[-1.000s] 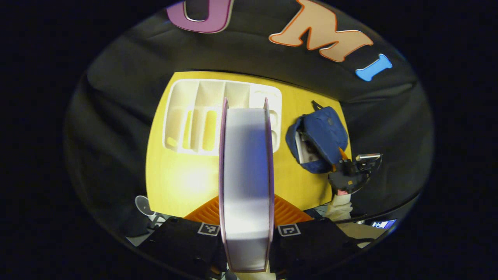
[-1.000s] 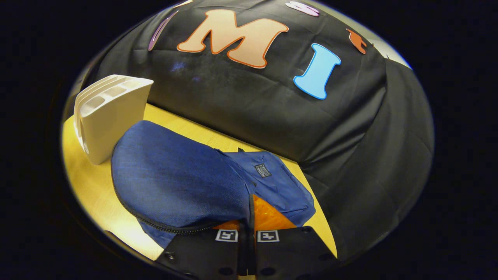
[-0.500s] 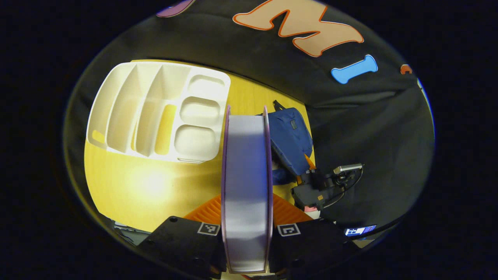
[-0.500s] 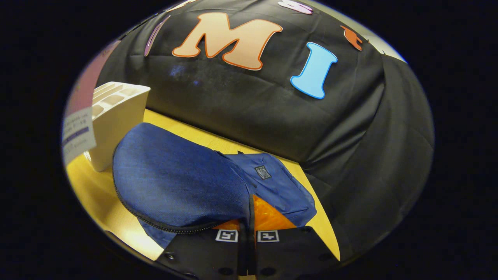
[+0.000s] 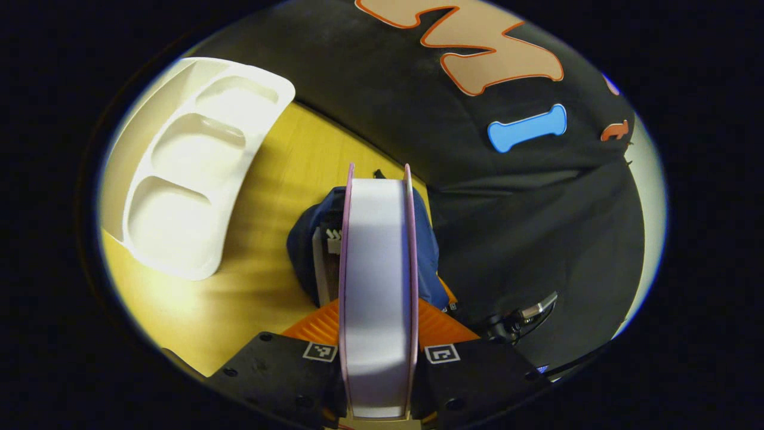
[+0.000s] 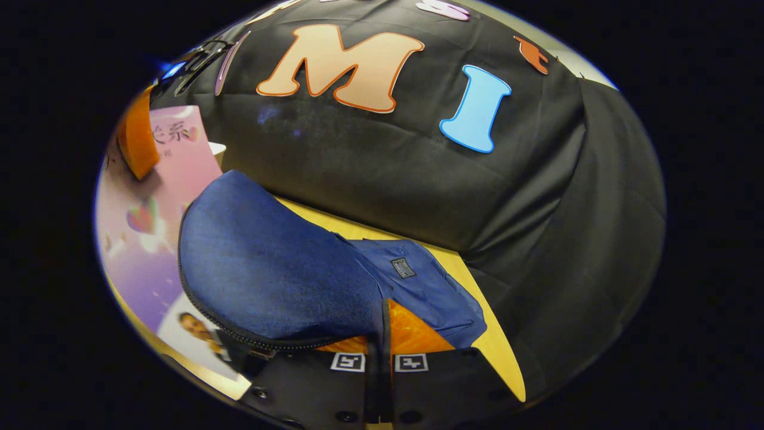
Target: Open the schoolbag, grab two books from the bookshelf and put them into the schoolbag.
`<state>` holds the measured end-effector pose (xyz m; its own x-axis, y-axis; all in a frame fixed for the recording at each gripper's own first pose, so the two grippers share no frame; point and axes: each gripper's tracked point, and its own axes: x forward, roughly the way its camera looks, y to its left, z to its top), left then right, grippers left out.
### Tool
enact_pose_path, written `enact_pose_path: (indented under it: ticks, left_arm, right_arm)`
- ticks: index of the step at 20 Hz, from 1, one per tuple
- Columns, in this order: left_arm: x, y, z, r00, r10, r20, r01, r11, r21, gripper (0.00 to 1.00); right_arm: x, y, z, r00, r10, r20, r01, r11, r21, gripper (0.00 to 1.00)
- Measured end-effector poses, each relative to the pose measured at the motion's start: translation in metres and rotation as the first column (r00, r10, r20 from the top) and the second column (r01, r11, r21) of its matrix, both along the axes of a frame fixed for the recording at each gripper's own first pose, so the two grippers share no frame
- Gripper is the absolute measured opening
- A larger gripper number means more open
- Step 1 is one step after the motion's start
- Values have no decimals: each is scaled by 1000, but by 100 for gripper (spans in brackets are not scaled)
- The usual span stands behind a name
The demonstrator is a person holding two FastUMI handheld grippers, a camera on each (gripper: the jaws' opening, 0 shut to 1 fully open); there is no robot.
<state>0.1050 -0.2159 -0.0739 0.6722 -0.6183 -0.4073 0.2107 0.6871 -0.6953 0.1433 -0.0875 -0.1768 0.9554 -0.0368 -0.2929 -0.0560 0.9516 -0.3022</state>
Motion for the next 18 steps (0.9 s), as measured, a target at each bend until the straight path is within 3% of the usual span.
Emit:
enact_pose_path:
  ticks: [2, 3, 7, 12, 13, 18]
  left_arm:
    - [13, -12, -8, 999, 23, 32, -22, 999, -31, 40]
    - [21, -19, -13, 998, 35, 45, -33, 999, -41, 39]
    - [38, -42, -23, 996, 48, 72, -40, 993, -115, 40]
    - [72, -58, -40, 988, 108, 110, -91, 985, -146, 36]
    - [79, -63, -47, 988, 106, 108, -89, 985, -150, 41]
    - [101, -86, -64, 987, 95, 129, -70, 980, -184, 42]
  right_arm:
    - [-1, 2, 0, 1000, 13, 6, -13, 1000, -4, 2]
    - [0, 4, 2, 1000, 20, 12, -20, 1000, -3, 7]
    - [-1, 7, 9, 998, 38, 41, -39, 999, 11, 2]
    - [-5, 9, 14, 997, 47, 63, -49, 999, 22, 4]
    - [-4, 11, 14, 997, 51, 66, -53, 998, 17, 2]
    - [-5, 14, 13, 995, 61, 74, -61, 998, -10, 4]
